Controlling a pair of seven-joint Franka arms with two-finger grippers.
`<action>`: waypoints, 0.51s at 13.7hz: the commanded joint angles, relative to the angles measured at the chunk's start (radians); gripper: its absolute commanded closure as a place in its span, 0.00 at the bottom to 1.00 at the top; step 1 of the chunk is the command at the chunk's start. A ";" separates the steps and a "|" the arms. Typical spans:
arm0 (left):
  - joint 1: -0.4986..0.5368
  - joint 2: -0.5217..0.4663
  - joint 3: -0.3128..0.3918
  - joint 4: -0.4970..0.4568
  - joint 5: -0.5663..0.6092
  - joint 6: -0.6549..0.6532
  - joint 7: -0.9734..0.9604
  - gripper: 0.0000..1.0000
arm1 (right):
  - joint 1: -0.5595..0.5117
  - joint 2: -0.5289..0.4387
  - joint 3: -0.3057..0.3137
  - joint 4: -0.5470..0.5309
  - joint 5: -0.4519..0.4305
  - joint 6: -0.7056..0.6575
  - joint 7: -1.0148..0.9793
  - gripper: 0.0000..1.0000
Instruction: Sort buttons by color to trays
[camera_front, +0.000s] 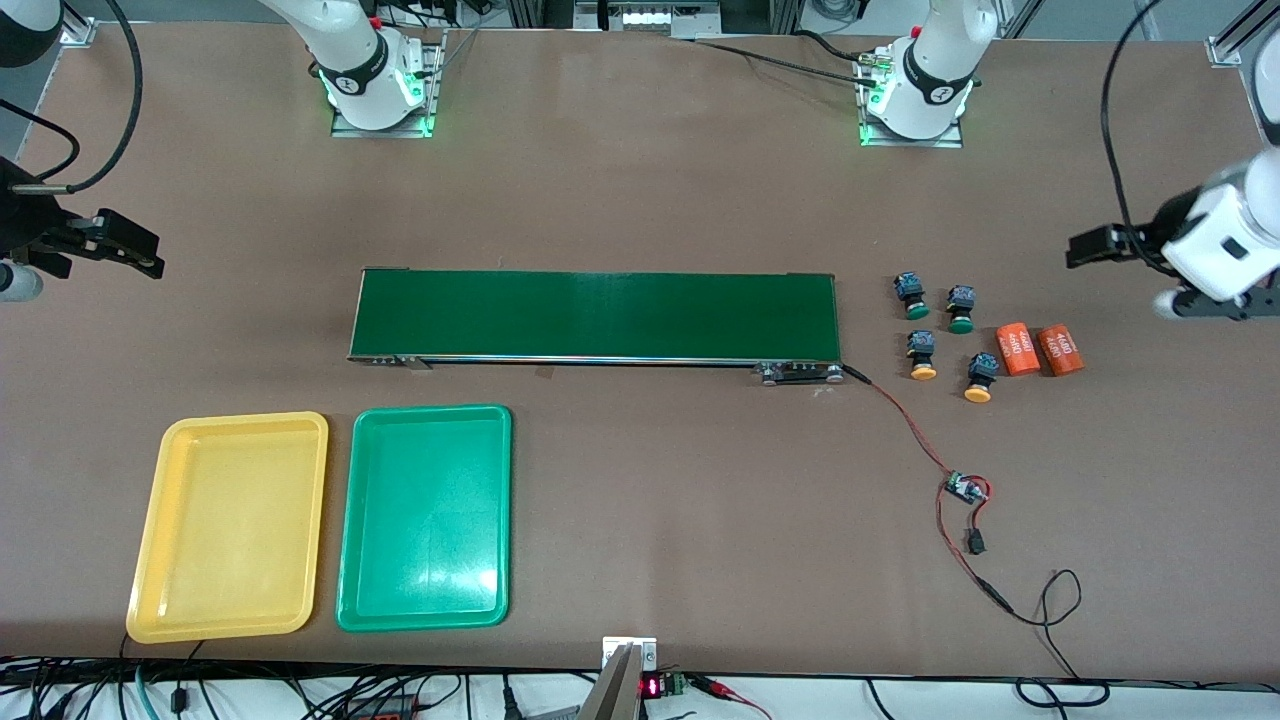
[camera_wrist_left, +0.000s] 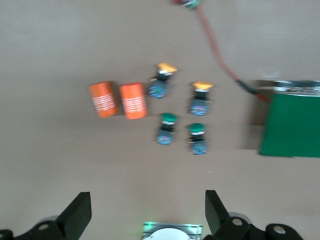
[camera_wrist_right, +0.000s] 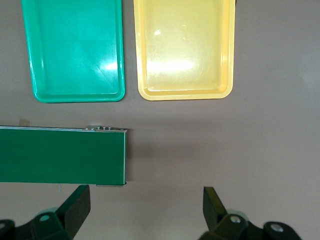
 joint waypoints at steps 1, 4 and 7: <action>0.062 0.079 -0.003 0.009 0.098 -0.006 0.020 0.01 | -0.007 -0.021 0.006 -0.019 -0.001 -0.003 -0.008 0.00; 0.117 0.078 -0.005 -0.167 0.135 0.237 0.018 0.03 | -0.006 -0.020 0.007 -0.019 0.002 -0.001 -0.008 0.00; 0.169 0.078 -0.005 -0.325 0.137 0.526 0.027 0.03 | -0.004 -0.021 0.007 -0.019 0.004 -0.004 -0.006 0.00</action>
